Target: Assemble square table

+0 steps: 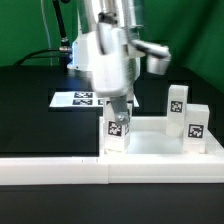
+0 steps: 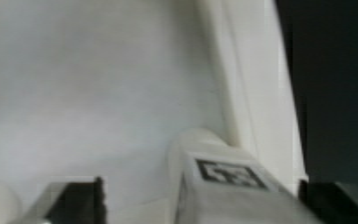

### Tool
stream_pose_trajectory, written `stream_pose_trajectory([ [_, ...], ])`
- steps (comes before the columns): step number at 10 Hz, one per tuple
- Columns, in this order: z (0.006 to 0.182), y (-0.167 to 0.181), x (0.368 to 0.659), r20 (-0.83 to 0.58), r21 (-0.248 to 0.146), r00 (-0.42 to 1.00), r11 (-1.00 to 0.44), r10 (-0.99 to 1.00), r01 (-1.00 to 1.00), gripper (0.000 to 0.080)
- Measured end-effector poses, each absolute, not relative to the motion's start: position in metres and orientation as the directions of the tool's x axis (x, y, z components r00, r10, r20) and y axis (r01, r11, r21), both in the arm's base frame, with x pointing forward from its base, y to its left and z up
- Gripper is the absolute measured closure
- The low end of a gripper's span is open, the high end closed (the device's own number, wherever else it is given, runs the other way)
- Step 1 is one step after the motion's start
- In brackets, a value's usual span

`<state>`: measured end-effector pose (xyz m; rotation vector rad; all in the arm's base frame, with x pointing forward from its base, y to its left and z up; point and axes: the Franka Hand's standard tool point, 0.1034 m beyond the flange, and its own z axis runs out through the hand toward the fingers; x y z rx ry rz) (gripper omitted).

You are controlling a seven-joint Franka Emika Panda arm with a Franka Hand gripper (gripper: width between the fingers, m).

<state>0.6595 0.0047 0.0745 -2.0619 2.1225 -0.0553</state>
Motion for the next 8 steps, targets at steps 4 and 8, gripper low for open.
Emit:
stream_pose_trajectory([
  [4,0.072,0.013,0.658,-0.025,-0.168,0.408,-0.398,-0.913,-0.902,0.0154],
  [8,0.077,0.004,0.665,0.066,-0.111,0.803,-0.804,-0.592,-0.584,0.0151],
])
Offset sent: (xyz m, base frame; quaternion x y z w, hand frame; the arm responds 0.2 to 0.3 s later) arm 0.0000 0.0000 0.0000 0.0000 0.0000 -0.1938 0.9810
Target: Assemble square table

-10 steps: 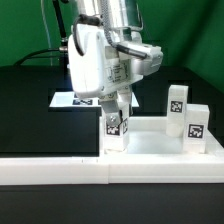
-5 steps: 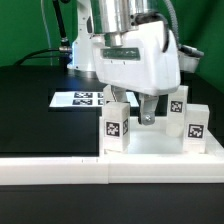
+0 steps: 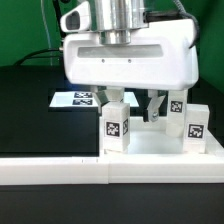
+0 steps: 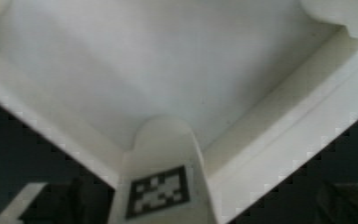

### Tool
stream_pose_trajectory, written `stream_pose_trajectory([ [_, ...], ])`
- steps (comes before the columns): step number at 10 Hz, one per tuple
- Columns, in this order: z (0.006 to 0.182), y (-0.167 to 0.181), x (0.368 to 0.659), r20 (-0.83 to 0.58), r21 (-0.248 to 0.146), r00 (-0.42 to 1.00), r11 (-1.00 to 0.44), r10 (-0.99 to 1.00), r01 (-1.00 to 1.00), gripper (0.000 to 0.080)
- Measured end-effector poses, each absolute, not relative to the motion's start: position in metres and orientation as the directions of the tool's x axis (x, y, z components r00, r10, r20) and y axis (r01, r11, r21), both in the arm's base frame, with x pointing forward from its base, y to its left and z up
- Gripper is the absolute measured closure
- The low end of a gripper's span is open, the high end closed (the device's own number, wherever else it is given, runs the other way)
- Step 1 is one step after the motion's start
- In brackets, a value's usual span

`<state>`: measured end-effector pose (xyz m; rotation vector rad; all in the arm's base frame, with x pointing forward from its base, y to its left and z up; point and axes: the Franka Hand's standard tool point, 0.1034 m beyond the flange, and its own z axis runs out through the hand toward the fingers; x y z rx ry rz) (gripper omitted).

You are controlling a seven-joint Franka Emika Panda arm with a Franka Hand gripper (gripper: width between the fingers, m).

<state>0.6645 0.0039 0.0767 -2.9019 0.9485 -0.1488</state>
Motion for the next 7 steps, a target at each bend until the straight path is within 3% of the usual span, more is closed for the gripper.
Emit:
stream_pose_trajectory([
  [2,0.0762,0.0022,0.6642,0.067,-0.109,0.811,-0.812,-0.581,-0.573,0.0151],
  [3,0.0761,0.0021,0.6641,0.065,-0.110,0.801,-0.802,-0.595,-0.586,0.0265],
  [4,0.0761,0.0019,0.6641,0.065,-0.110,0.802,-0.803,-0.594,-0.586,0.0265],
  [5,0.0758,0.0015,0.6638,0.065,-0.109,0.801,-0.802,-0.595,-0.587,0.0485],
  [7,0.0743,-0.0021,0.6616,0.045,-0.112,0.692,-0.692,-0.720,-0.713,0.0502],
])
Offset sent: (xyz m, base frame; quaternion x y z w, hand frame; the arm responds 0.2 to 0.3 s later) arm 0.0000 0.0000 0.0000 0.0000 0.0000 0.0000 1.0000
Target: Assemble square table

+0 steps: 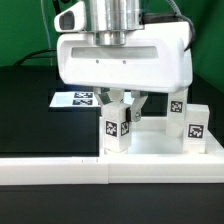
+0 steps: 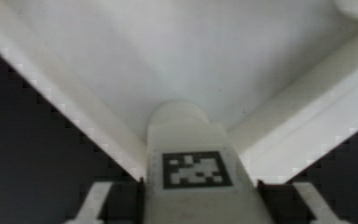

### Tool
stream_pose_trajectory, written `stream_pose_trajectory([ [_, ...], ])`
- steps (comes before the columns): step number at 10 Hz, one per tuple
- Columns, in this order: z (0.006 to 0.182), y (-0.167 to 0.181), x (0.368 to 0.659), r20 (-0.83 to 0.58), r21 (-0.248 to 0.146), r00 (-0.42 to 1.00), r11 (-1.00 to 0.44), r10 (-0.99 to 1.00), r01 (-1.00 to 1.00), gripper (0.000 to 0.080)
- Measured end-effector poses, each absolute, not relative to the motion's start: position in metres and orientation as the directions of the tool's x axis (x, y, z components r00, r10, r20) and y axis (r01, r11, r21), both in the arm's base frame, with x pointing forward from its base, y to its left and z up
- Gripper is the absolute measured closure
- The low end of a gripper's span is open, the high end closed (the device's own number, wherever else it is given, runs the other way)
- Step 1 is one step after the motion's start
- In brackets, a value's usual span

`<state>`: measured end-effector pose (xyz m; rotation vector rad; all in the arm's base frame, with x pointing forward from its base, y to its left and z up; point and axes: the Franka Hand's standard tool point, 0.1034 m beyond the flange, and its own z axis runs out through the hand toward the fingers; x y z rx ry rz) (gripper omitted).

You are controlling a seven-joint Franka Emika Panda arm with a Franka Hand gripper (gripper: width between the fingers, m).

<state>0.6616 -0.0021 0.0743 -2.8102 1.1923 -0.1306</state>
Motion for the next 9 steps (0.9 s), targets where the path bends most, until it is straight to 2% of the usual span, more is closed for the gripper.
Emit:
stream_pose_trajectory([
  [3,0.0741,-0.0022,0.6614,0.024,-0.119,0.562,-0.561,-0.827,-0.820,0.0505],
  [5,0.0746,0.0010,0.6616,-0.026,-0.123,0.262,-0.257,-0.965,-0.959,0.0506],
  [6,0.0748,0.0040,0.6629,-0.073,-0.127,0.071,-0.061,-0.995,-0.990,0.0506],
  [7,0.0739,0.0048,0.6661,-0.129,-0.149,-0.110,0.129,-0.986,-0.980,0.0506],
  [8,0.0723,0.0045,0.6671,-0.183,-0.161,-0.249,0.279,-0.951,-0.947,0.0506],
  [9,0.0723,0.0062,0.6673,-0.194,-0.149,-0.309,0.340,-0.931,-0.929,0.0506],
])
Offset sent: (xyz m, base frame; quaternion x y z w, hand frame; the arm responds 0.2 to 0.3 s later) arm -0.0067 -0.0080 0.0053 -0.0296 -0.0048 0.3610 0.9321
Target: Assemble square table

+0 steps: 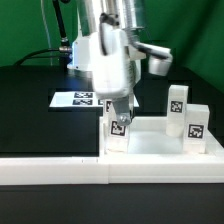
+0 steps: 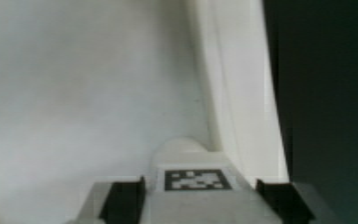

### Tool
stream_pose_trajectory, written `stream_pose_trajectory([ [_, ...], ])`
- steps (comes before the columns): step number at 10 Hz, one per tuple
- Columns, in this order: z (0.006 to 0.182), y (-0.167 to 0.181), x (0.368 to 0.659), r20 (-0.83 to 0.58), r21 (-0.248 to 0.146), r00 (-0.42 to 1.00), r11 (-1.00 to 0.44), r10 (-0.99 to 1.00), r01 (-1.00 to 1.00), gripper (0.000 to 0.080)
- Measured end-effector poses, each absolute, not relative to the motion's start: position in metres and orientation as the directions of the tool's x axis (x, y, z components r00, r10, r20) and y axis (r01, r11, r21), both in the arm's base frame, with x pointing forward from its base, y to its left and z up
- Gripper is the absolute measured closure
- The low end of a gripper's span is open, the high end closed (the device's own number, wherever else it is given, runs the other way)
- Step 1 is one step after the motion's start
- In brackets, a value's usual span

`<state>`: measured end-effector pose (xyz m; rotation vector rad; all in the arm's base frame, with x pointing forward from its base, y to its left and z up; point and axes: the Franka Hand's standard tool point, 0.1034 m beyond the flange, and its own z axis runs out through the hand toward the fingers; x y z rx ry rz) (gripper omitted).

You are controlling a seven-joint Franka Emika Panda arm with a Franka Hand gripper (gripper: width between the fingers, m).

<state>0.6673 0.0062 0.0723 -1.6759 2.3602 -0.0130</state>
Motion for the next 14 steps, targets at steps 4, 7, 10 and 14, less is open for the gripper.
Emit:
stream_pose_trajectory([
  [4,0.072,0.004,0.668,-0.154,-0.183,-0.148,0.176,-0.977,-0.967,0.0187],
  [7,0.073,0.002,0.667,-0.059,-0.201,0.253,-0.237,-0.966,-0.950,0.0152],
  [10,0.073,0.000,0.667,0.013,-0.180,0.526,-0.519,-0.851,-0.836,0.0150],
  [14,0.073,-0.004,0.674,0.067,-0.114,0.769,-0.770,-0.636,-0.628,0.0150],
])
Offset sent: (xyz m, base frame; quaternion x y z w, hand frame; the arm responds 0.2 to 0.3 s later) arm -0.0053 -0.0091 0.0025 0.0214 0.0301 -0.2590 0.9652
